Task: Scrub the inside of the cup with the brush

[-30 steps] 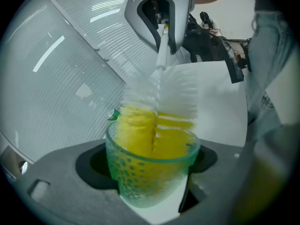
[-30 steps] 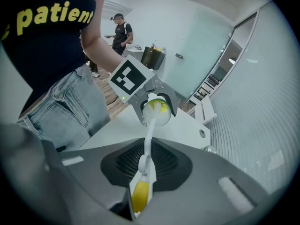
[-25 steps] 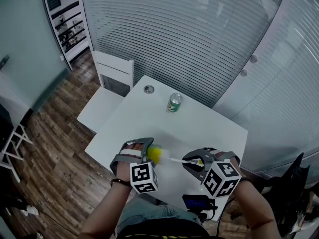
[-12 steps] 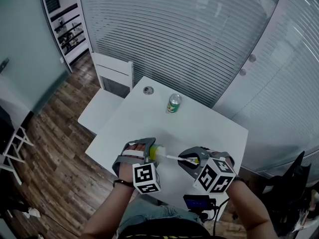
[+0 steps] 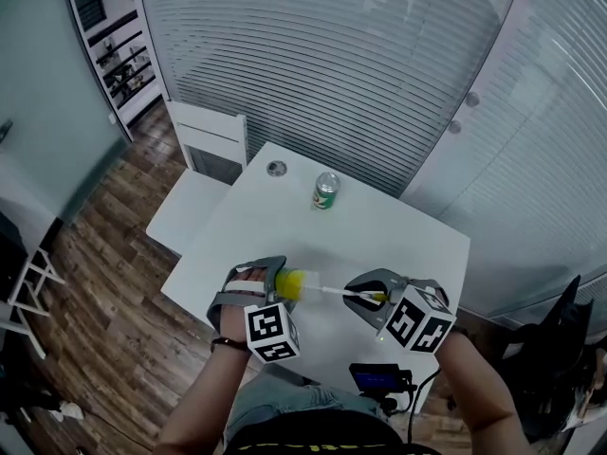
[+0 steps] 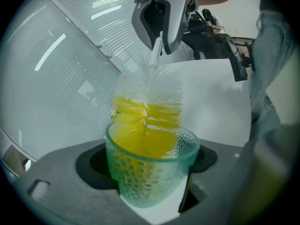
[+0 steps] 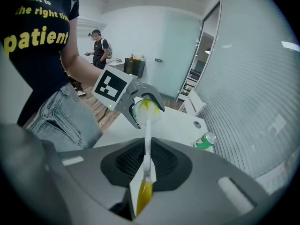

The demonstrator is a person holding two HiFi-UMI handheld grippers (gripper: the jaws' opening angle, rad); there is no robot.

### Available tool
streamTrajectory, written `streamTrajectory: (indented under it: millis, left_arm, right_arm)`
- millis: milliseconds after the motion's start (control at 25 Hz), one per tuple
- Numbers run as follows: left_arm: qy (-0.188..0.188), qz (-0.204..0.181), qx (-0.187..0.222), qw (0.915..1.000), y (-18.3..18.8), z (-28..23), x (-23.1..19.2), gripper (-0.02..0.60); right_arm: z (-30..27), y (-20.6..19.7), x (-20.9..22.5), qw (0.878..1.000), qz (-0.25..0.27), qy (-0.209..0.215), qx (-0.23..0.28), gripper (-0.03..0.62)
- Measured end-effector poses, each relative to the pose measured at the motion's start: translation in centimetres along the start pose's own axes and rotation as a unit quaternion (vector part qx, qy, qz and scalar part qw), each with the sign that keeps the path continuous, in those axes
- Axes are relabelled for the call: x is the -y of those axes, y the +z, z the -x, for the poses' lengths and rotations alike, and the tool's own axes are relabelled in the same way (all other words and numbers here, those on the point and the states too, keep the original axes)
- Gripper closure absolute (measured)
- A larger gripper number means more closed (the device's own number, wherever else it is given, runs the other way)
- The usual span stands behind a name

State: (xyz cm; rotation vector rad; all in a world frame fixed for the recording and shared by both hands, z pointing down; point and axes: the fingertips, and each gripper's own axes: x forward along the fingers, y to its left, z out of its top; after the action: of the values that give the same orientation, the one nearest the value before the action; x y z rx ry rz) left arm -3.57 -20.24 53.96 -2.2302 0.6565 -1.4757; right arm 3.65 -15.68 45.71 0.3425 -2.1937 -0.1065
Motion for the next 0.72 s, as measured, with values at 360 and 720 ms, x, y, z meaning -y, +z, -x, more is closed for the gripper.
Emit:
streamTrajectory:
  millis: [360,720]
  left_arm:
    - [0.008,-0.015,0.012,0.9998,1.9,0.2,0.2,0.164]
    - [0.0,-0.017,0.015,0.9997,2.0,0.5,0.6,0.164]
  right_arm:
    - [-0.9,-0.6,-0.2,1.0,-0.017,-0.003,0.0,0.545]
    - [-1.1,-0.9,-0.7,1.0,-0.018,-0.004,-0.003,0.545]
